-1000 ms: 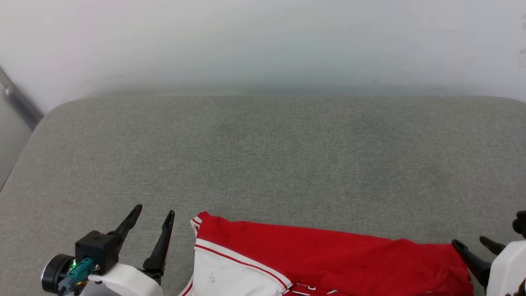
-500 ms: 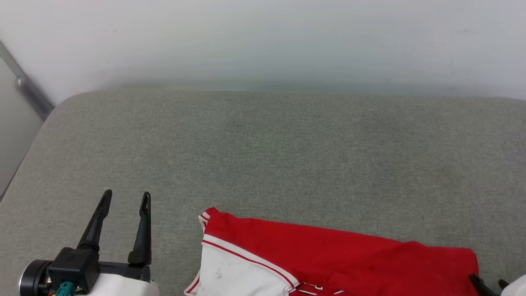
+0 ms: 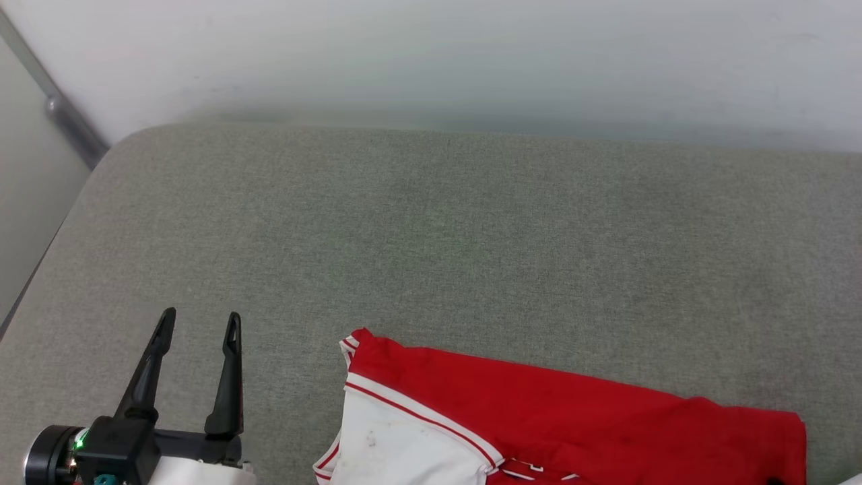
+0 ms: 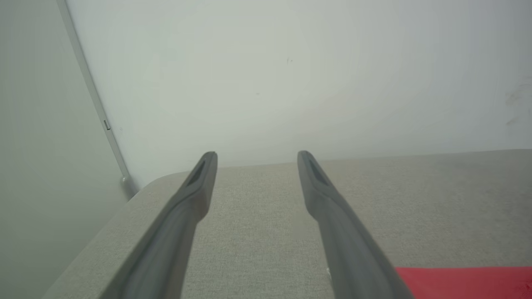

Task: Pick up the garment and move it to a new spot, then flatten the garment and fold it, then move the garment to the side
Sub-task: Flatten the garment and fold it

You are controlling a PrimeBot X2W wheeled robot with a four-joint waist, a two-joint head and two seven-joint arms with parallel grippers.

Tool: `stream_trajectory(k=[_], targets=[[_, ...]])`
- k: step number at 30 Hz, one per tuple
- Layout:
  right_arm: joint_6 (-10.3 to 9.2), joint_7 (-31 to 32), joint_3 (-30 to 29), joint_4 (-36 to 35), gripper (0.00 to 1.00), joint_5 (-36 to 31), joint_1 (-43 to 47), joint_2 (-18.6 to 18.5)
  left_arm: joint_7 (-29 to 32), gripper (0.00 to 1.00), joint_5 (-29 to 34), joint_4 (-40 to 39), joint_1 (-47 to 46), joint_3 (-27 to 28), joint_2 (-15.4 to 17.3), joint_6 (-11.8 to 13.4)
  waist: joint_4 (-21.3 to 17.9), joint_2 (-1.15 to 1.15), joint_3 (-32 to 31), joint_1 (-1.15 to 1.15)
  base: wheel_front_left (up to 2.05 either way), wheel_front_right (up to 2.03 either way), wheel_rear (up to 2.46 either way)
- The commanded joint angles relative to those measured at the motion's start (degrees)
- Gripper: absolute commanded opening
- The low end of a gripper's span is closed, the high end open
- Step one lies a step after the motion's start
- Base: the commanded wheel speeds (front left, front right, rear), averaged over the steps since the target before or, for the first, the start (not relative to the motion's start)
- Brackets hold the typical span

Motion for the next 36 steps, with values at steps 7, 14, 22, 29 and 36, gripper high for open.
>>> stream_trajectory(k=[7, 14, 22, 29, 36], targets=[[0.09, -0.04, 4.14, 5.71, 1.0, 5.02, -1.73, 1.39, -0.27, 1.0, 3.5, 1.12, -0.55, 2.48, -3.63, -4.6, 1.44, 0.0, 2.13, 0.0, 0.0, 0.0, 0.0], [0.49, 0.8, 12.05, 4.97, 1.0, 10.26, -0.04, 2.27, -0.27, 1.0, 5.56, 2.35, -0.54, 4.63, -5.99, -7.48, 1.74, 0.0, 1.54, 0.0, 0.0, 0.0, 0.0], [0.33, -3.12, 13.55, 4.79, 0.0, 9.44, -0.42, 0.7, -0.26, 1.0, 6.86, 2.76, 0.3, 6.2, -8.06, -9.35, 0.87, 0.0, 0.12, 0.0, 0.0, 0.0, 0.0], [-0.07, -6.28, 8.92, 5.05, 0.0, 8.16, -1.95, -2.92, -0.26, 1.0, 7.86, 2.42, 0.36, 6.97, -8.89, -10.1, -0.21, 0.0, -0.79, 0.0, 0.0, 0.0, 0.0], [-0.05, -8.43, 0.82, 7.21, 0.0, 4.19, -4.03, -6.1, -0.27, 1.0, 8.47, 2.36, 0.97, 7.55, -9.55, -10.82, -1.33, 0.0, -1.39, 0.0, 0.0, 0.0, 0.0]])
